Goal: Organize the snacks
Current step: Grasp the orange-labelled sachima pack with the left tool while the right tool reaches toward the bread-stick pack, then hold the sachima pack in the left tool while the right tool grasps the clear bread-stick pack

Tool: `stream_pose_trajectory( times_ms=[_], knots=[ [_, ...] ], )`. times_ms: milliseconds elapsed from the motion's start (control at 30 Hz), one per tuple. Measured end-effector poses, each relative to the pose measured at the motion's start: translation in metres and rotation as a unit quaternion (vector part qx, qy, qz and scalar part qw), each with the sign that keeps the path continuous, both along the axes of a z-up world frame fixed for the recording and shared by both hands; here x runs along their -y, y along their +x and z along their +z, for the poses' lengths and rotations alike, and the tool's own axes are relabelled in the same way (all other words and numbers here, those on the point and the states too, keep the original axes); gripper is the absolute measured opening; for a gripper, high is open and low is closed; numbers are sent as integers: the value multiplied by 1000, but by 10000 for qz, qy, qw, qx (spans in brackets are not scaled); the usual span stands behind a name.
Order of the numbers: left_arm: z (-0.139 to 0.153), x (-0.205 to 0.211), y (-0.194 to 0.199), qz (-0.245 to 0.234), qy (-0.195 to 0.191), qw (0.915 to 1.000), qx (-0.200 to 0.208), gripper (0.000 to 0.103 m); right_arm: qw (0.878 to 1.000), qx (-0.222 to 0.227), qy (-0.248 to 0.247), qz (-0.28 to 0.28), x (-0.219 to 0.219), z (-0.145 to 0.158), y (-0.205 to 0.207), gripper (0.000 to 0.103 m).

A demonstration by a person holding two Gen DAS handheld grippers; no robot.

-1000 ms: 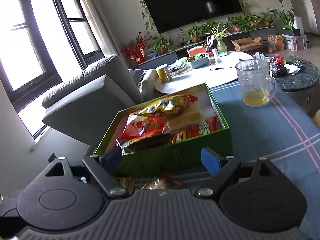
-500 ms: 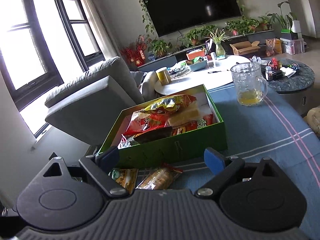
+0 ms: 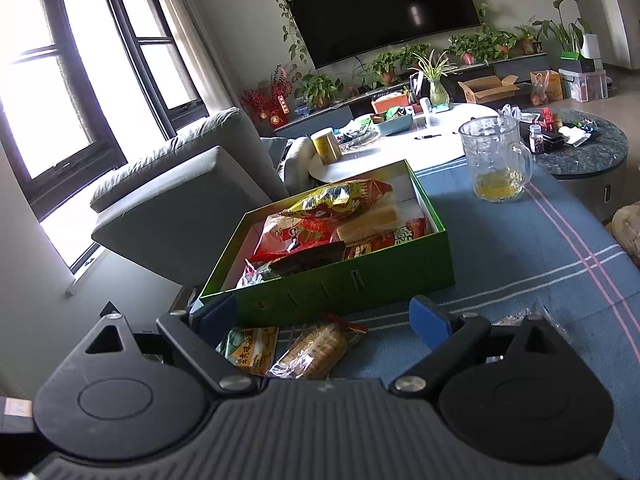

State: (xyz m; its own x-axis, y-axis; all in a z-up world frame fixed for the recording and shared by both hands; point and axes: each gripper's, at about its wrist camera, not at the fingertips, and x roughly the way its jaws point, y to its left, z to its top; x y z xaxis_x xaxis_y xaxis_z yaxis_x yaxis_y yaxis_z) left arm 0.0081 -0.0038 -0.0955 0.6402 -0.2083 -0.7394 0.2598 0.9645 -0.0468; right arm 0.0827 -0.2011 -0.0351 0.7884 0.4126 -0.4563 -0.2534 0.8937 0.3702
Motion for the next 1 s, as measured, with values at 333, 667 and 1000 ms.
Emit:
stream_pose_trajectory(
  times_ms=[333, 667, 1000],
  knots=[
    [10, -11, 4, 255, -99, 9992, 274, 42, 9999, -139, -27, 6, -3, -6, 2, 85],
    [23, -28, 6, 594, -130, 9970, 481, 43, 9985, -517, -173, -37, -14, -22, 12, 85],
    [27, -40, 8, 754, -235, 9951, 600, 43, 9951, -898, -406, -84, -26, -41, 21, 85]
  ],
)
